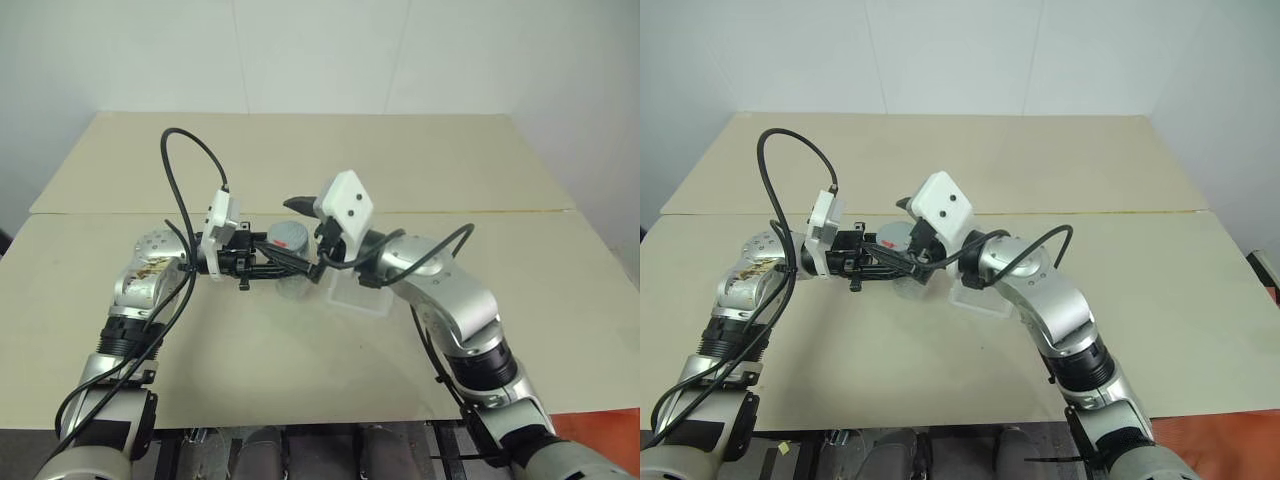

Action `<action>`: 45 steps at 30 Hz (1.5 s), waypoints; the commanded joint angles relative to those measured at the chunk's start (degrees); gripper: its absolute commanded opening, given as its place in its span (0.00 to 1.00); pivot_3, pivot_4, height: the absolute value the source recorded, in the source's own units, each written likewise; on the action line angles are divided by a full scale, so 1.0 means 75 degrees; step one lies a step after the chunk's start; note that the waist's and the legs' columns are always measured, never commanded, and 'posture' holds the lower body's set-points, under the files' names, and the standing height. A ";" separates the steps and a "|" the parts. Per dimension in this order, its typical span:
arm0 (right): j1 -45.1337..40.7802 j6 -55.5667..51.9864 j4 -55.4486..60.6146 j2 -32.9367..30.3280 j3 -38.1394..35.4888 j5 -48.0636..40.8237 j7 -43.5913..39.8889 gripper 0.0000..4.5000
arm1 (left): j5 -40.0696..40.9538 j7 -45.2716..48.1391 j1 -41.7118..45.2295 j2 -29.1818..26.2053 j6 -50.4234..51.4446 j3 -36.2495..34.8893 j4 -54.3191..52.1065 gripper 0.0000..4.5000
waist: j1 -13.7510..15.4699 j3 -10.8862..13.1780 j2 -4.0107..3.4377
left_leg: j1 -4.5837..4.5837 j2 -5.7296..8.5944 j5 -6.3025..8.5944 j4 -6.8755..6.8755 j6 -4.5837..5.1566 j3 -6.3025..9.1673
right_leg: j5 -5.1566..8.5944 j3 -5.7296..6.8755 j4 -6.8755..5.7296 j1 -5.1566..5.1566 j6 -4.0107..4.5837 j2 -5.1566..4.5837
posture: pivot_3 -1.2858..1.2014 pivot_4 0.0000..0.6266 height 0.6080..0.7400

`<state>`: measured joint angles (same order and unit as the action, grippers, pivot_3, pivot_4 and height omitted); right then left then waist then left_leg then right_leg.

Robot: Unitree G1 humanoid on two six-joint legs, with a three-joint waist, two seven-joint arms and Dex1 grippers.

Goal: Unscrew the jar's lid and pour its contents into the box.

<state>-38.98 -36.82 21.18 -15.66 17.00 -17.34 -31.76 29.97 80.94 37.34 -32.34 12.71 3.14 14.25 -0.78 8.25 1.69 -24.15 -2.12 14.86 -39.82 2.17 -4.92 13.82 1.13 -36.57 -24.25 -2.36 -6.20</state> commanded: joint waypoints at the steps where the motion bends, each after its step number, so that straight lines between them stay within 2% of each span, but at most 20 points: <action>1: 0.0138 -0.0136 0.0293 -0.0316 -0.0705 -0.0041 0.0127 0.99 | 0.0125 0.0153 -0.0027 -0.0101 -0.0045 -0.0272 -0.0278 0.45 | 0.0001 0.0000 0.0000 | 0.0000 0.0000 0.0000 0.0000 0.0000 0.0000 | 0.0000 0.0000 0.0000 0.0000 0.0000 0.0000 | 0.52 0.24 1.00; 31: 0.0654 -0.0330 0.0846 -0.1283 -0.1451 -0.0787 0.0068 0.99 | 0.0052 0.0284 -0.0119 -0.0061 0.0053 -0.0391 -0.0410 0.45 | 0.0005 0.0000 0.0000 | 0.0000 0.0001 0.0003 -0.0001 0.0006 -0.0001 | 0.0000 -0.0003 0.0002 0.0001 0.0000 0.0000 | 0.52 0.24 1.00; 36: 0.0568 -0.0318 0.1193 -0.1213 -0.1717 -0.1614 -0.0407 0.99 | -0.0044 0.0241 -0.0091 -0.0001 -0.0037 -0.0347 -0.0324 0.45 | 0.0010 0.0000 0.0000 | 0.0000 0.0001 0.0004 -0.0001 0.0007 0.0000 | 0.0000 -0.0003 0.0003 0.0002 0.0000 0.0000 | 0.52 0.24 1.00; 39: 0.0360 -0.0373 0.1248 -0.1033 -0.1552 -0.1758 -0.0382 0.99 | -0.0069 0.0229 -0.0067 0.0042 -0.0044 -0.0337 -0.0314 0.45 | 0.0004 0.0000 0.0000 | 0.0000 0.0001 0.0005 -0.0001 0.0008 0.0002 | 0.0000 -0.0002 0.0003 0.0003 0.0000 0.0000 | 0.52 0.24 1.00; 45: -0.0118 -0.0277 0.0830 -0.0618 -0.0655 -0.1199 -0.0227 0.99 | -0.0087 0.0206 -0.0045 0.0080 -0.0046 -0.0349 -0.0321 0.45 | -0.0005 0.0000 0.0000 | 0.0004 -0.0001 0.0004 -0.0001 0.0008 0.0002 | 0.0000 -0.0003 -0.0007 0.0001 0.0000 0.0003 | 0.52 0.24 1.00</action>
<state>-38.61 -39.47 27.24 -20.73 11.09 -27.49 -33.94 29.21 82.58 35.98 -31.76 12.83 1.03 13.24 -0.81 8.25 1.69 -24.12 -2.11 14.89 -39.83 2.22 -4.92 13.82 1.09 -36.62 -24.24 -2.36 -6.18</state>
